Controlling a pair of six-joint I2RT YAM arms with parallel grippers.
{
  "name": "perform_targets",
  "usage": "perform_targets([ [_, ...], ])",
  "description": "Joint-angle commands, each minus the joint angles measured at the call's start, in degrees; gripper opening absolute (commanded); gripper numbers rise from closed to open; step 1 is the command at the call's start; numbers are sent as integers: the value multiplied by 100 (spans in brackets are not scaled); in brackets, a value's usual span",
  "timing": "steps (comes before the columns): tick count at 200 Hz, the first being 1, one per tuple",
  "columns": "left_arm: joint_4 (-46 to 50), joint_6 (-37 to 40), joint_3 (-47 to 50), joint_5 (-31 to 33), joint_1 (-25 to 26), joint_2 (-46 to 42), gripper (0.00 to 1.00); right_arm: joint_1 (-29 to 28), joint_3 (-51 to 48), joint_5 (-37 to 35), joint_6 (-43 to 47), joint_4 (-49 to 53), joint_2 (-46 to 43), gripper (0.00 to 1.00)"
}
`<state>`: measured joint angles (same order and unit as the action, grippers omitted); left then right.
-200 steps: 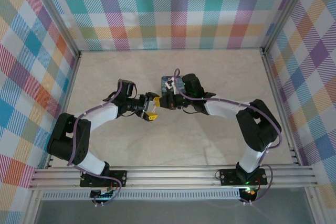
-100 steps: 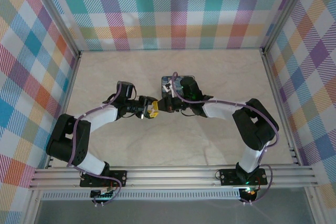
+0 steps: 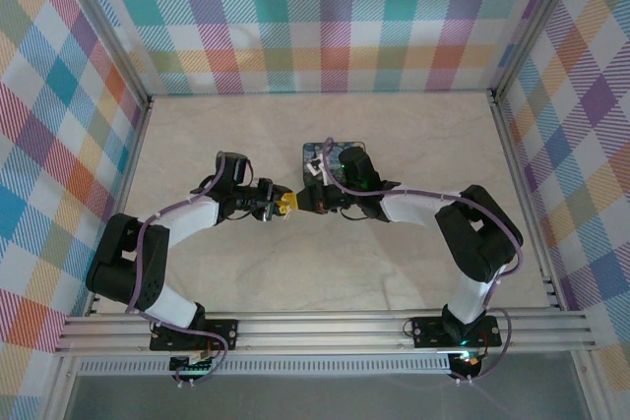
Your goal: Unlock a padlock with a key
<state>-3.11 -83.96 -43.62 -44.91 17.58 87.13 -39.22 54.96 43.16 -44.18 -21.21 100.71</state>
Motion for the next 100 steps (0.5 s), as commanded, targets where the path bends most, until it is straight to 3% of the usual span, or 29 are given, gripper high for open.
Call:
perform_targets([
  [1,162,20,90,-80,-88,-191,15,-24,-116,166,1,-197,-114,7],
  [60,286,268,0,-49,-97,-209,0,-15,-177,114,58,-144,-162,9],
  [100,1137,1600,-508,392,-98,-438,0,70,-332,127,103,-102,-213,16],
])
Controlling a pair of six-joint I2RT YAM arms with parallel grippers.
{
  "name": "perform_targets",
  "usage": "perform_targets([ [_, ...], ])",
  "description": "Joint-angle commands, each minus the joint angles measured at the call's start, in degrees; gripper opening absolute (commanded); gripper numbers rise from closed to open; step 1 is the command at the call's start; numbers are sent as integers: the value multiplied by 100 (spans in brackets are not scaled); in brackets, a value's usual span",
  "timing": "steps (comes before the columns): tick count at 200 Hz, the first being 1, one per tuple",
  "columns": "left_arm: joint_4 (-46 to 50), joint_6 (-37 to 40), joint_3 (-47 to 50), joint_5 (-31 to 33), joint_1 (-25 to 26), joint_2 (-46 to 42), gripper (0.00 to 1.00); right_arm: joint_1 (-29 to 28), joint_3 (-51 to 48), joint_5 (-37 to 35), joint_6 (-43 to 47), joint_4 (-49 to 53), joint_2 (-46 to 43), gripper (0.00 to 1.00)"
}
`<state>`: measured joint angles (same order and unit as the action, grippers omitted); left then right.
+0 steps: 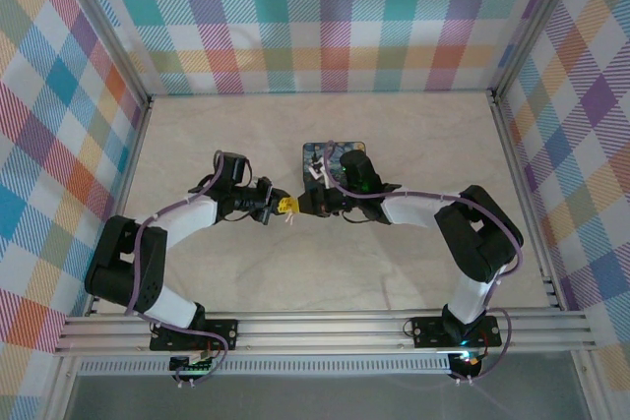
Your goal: Unlock a padlock with a key
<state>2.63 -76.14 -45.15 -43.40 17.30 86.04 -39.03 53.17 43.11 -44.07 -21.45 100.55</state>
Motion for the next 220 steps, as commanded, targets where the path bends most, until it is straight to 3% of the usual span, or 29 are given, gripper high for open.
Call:
perform_targets([
  [1,549,823,-355,247,-69,-331,0,52,-155,133,92,-78,-196,17],
  [33,267,1059,-366,498,-69,-542,0,156,-238,149,145,27,-316,29],
  [98,309,2547,-352,1114,-25,-1137,0,301,-182,292,60,-180,-727,48],
  [164,-307,2833,-170,939,159,-1201,0,169,229,248,-192,-840,-379,54],
  [220,-384,2699,-275,772,199,-1058,0,136,356,149,-14,-861,-253,51],
])
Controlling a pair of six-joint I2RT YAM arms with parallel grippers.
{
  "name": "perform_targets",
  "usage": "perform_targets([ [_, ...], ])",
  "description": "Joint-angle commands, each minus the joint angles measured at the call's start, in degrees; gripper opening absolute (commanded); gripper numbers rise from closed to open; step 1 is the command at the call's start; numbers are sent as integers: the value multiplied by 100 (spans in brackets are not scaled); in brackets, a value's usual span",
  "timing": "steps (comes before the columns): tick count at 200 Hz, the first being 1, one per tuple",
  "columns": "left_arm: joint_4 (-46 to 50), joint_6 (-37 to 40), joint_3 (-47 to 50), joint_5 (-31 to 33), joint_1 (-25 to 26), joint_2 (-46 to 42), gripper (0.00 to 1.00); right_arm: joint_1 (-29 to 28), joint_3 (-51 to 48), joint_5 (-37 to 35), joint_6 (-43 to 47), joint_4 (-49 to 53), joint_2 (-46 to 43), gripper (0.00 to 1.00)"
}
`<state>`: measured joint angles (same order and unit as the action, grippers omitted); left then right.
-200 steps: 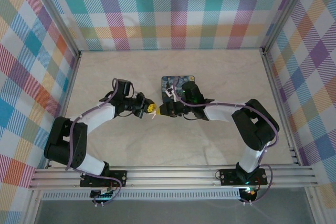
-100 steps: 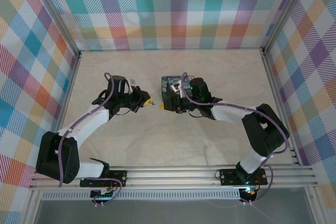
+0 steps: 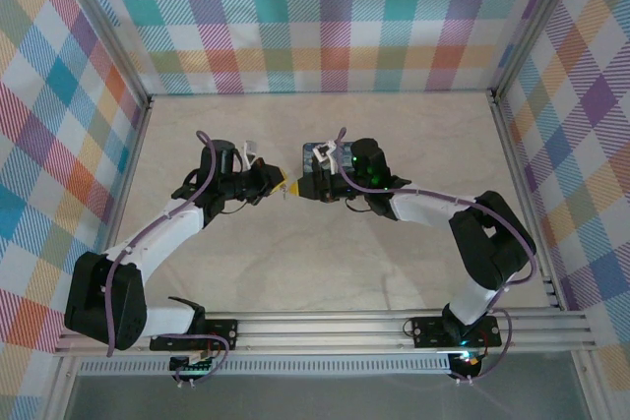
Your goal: Unlock a padlock with a key
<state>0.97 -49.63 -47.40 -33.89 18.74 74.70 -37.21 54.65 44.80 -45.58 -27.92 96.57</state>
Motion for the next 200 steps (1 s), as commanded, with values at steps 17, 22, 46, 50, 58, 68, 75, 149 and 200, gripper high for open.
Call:
perform_targets([
  [17,-245,2,-59,-201,59,96,0,-46,212,-68,141,-291,176,49],
  [22,-274,-16,-55,-210,71,101,0,-50,212,-69,130,-336,192,49],
  [46,-354,-115,-51,-246,79,138,0,-80,255,-12,109,-494,285,47],
  [50,-375,-137,-42,-249,77,135,0,-78,264,-2,111,-510,300,46],
  [58,-400,-168,-50,-273,85,145,0,-91,274,-12,100,-533,316,46],
  [68,-400,-179,-55,-293,93,167,0,-104,265,-36,81,-622,349,46],
  [75,-396,-181,-60,-294,101,166,0,-111,256,-41,43,-705,357,46],
  [149,-461,-299,-51,-369,138,178,0,-170,318,20,-134,-1201,533,31],
  [200,-554,-381,11,-382,156,183,0,-158,232,76,-478,-1713,579,16],
])
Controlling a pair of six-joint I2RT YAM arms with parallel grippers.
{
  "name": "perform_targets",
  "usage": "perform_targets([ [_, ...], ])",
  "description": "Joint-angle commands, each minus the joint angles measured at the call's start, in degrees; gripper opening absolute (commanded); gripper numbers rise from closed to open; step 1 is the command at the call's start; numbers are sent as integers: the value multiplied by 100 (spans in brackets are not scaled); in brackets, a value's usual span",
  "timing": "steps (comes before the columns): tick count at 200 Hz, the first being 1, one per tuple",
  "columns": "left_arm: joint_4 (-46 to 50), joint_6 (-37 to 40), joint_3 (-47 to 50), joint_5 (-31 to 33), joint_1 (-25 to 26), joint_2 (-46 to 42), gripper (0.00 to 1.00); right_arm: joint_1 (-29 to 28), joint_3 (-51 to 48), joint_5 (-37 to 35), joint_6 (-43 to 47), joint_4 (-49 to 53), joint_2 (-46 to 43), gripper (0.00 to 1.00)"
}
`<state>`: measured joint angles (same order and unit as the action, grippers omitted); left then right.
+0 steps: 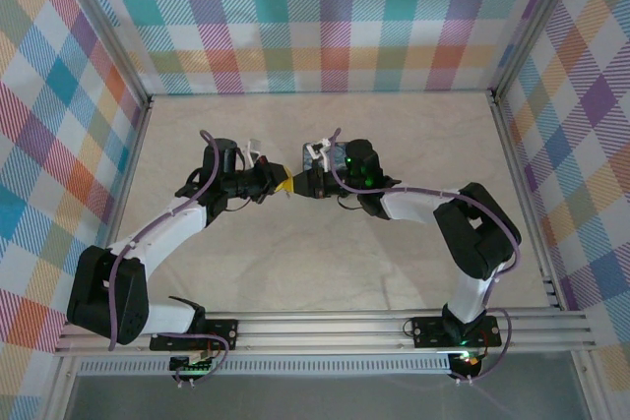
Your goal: Unlock a padlock with a key
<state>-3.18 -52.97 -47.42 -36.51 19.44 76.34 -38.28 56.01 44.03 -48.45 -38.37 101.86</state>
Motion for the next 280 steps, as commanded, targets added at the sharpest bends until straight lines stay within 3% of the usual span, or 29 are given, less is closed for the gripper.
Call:
perform_targets([
  [1,-139,-47,13,-119,86,16,0,-54,91,155,-200,-679,51,16],
  [63,-59,-24,70,-1,87,-11,0,-56,-245,131,-848,-1413,91,0],
  [84,165,124,8,85,86,-23,30,-50,-369,145,-574,-1087,-34,0],
  [112,725,554,-190,192,36,-72,50,-46,-367,322,287,106,-317,0],
  [124,1063,843,-332,182,1,-60,54,-47,-325,364,869,953,-477,0],
  [154,2167,1752,-787,-84,-28,86,53,4,-123,447,2232,2749,-858,0],
  [182,2568,2395,-998,-667,-28,257,39,120,207,600,2992,3920,-899,0],
  [226,3499,3831,-1457,-1620,16,650,35,216,422,936,3373,4431,-896,0],
  [280,3482,4161,-1514,-2300,99,766,30,242,525,1027,3566,4781,-818,0],
])
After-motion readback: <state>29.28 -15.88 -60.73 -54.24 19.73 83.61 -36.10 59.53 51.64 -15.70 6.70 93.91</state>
